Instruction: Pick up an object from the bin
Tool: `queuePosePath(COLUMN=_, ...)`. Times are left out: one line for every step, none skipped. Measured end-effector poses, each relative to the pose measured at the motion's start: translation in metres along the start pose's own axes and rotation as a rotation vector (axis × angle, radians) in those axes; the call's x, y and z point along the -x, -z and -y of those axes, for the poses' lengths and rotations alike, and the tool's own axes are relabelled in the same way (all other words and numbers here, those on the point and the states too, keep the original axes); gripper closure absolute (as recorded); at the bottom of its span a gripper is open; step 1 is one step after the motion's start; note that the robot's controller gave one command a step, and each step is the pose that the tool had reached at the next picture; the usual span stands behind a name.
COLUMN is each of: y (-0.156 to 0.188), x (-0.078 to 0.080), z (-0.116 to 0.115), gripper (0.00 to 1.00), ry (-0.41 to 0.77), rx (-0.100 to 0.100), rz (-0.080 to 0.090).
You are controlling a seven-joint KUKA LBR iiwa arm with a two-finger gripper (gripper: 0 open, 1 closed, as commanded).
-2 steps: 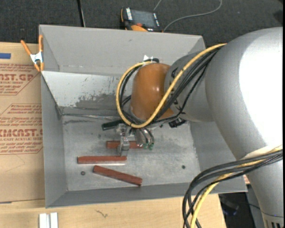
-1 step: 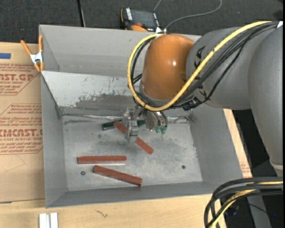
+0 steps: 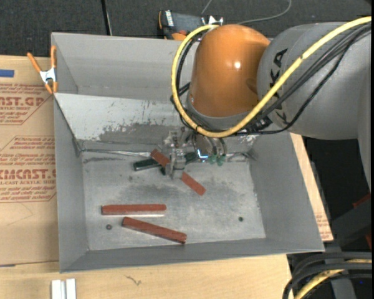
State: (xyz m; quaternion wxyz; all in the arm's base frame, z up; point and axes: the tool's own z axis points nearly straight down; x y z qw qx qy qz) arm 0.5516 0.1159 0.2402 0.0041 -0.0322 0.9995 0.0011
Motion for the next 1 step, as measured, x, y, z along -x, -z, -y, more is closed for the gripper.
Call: queuePosePath(y=0.0431, x=-0.0242, z=-0.0079, gripper=1.0, ry=0.116, rx=-0.001, rz=-0.003)
